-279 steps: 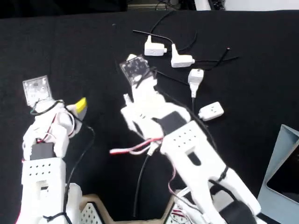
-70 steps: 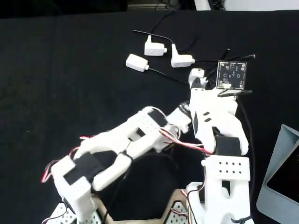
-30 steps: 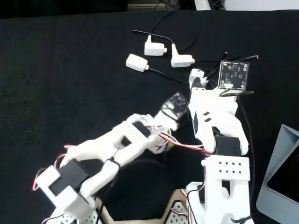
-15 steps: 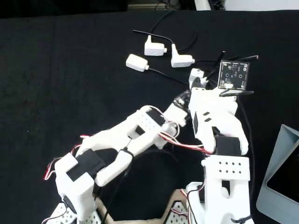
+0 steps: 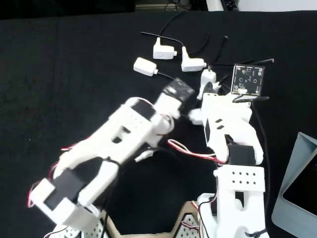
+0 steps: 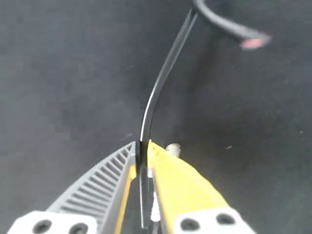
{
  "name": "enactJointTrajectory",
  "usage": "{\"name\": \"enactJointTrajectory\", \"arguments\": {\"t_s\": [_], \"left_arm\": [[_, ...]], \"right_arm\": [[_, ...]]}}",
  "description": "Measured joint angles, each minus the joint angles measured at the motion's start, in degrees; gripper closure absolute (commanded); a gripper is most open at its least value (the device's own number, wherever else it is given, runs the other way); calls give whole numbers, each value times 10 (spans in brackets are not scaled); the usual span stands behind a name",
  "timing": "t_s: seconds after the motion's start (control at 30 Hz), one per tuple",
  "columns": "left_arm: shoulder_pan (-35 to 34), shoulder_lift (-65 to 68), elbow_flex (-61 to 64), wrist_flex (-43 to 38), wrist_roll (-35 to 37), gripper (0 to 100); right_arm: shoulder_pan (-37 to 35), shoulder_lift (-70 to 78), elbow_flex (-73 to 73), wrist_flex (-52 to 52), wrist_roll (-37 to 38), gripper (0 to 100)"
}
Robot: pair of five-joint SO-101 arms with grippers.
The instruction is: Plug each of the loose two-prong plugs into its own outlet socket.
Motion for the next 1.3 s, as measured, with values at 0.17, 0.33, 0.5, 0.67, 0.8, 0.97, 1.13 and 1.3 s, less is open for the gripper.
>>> {"name": "enactJointTrajectory", "arguments": {"t_s": [0.17,0.33,0.5,0.67,0.8,0.97,1.13,1.3], "left_arm": [[-76,-54,0,54,-41,972],[-148,-102,46,71,-97,972],[-197,-178,154,71,-163,972],[-269,-278,251,63,-218,972],[-345,-363,316,36,-259,972],[-425,-440,381,7,-287,952],[-461,-484,408,-11,-290,711],[-476,-517,410,-18,-243,709]], "right_arm": [[0,0,0,0,0,986],[0,0,0,0,0,986],[0,0,0,0,0,986],[0,0,0,0,0,986],[0,0,0,0,0,986],[0,0,0,0,0,986],[-15,0,0,0,0,986],[-15,0,0,0,0,986]]}}
